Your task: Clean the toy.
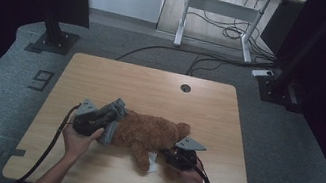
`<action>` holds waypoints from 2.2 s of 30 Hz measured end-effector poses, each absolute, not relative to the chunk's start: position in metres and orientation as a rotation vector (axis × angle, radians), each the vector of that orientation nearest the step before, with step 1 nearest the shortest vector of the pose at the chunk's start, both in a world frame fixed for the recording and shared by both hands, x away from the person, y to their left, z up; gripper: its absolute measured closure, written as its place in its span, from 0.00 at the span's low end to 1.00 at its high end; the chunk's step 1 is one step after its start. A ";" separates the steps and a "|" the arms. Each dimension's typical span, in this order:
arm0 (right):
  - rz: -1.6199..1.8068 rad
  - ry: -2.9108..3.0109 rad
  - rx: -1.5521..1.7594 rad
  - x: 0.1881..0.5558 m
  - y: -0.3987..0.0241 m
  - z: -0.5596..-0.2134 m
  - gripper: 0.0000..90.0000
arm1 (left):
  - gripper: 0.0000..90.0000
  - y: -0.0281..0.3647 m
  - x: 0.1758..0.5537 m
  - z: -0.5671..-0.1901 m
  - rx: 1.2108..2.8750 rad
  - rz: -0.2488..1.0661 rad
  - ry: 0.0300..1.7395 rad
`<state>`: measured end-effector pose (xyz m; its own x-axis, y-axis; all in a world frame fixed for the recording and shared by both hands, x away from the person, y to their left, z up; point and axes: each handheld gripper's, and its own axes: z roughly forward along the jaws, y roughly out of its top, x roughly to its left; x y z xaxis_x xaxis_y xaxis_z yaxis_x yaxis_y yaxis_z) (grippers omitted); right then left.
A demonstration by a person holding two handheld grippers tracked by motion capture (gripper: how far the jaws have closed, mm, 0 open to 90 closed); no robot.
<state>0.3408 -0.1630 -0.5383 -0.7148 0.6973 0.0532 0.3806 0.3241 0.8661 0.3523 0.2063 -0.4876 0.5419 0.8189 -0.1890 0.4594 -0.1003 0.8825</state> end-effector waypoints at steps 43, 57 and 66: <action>1.368 2.269 0.992 0.342 -0.166 -0.541 0.61 | 0.84 0.120 0.367 -0.463 1.887 0.382 0.876; 1.369 2.275 0.987 0.342 -0.165 -0.542 0.62 | 0.85 0.207 0.355 -0.490 1.791 0.454 1.076; 1.374 2.276 1.003 0.343 -0.166 -0.542 0.62 | 0.84 0.221 0.363 -0.498 1.799 0.396 1.149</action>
<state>0.3432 -0.1664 -0.5423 -0.7120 0.6954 0.0971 0.4098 0.2993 0.8617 0.3632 0.2210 -0.4984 0.5097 0.8368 -0.1999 0.5354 -0.1266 0.8351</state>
